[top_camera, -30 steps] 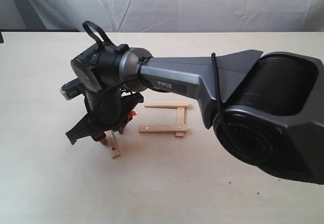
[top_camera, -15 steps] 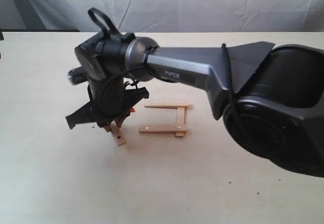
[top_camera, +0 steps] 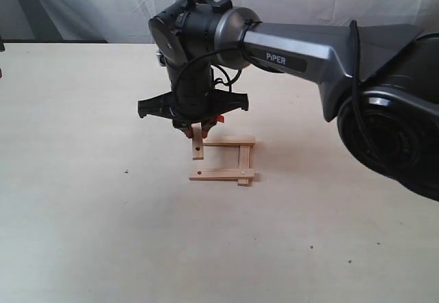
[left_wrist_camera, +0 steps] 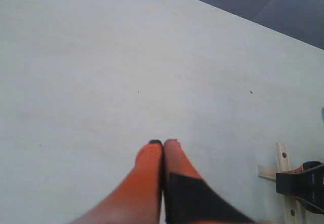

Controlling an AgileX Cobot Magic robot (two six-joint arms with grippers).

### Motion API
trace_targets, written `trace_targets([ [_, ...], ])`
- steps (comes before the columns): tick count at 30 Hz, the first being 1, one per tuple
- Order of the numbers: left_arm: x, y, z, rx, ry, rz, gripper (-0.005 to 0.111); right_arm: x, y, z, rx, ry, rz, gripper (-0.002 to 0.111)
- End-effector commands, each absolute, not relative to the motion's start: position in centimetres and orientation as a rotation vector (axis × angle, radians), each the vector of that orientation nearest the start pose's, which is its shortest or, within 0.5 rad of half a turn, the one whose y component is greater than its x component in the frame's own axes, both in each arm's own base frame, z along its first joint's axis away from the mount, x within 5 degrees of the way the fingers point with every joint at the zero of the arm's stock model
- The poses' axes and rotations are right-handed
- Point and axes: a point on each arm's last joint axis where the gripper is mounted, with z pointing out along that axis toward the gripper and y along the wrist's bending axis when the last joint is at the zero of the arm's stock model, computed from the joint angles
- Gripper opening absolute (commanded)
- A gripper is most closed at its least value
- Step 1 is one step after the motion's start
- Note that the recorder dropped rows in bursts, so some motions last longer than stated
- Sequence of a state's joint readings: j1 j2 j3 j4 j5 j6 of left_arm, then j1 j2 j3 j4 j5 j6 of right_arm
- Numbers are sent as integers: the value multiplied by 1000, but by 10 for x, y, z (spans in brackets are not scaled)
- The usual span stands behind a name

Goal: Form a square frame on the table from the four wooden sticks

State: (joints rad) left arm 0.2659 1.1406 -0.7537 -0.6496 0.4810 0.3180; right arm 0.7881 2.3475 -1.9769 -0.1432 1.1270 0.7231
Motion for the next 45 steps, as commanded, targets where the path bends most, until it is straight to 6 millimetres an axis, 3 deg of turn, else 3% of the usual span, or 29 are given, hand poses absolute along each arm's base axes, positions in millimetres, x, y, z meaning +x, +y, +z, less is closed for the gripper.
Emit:
trace_targets([
  [1,229,37,286,-475,2194,-332,0,355,333,151,-70,2930,-30,0],
  [23,229,34,287,-474,2192,-375,0,351,335,141,13,2979,-36,1],
  [26,229,33,287,-474,2193,-378,0,350,336,141,10,2982,-41,15],
  [28,229,33,287,-478,2192,-385,0,349,335,141,12,2992,-58,28],
  [29,230,33,287,-481,2190,-389,0,349,334,141,6,2990,-66,42],
  [31,230,33,287,-481,2190,-389,0,349,334,141,7,2991,-65,46],
  [34,230,33,287,-481,2190,-389,0,349,335,145,3,2979,-45,46],
  [37,229,32,286,-443,2204,-382,0,352,333,171,-58,2924,24,45],
  [38,228,30,286,-396,2220,-385,0,354,328,179,-100,2919,47,40],
  [41,229,23,286,-305,2233,-392,0,361,309,193,-156,2960,28,6],
  [42,229,17,286,-252,2240,-392,0,362,305,199,-193,2955,24,0],
  [45,231,5,285,-126,2259,-369,0,365,297,216,-288,2942,97,0],
])
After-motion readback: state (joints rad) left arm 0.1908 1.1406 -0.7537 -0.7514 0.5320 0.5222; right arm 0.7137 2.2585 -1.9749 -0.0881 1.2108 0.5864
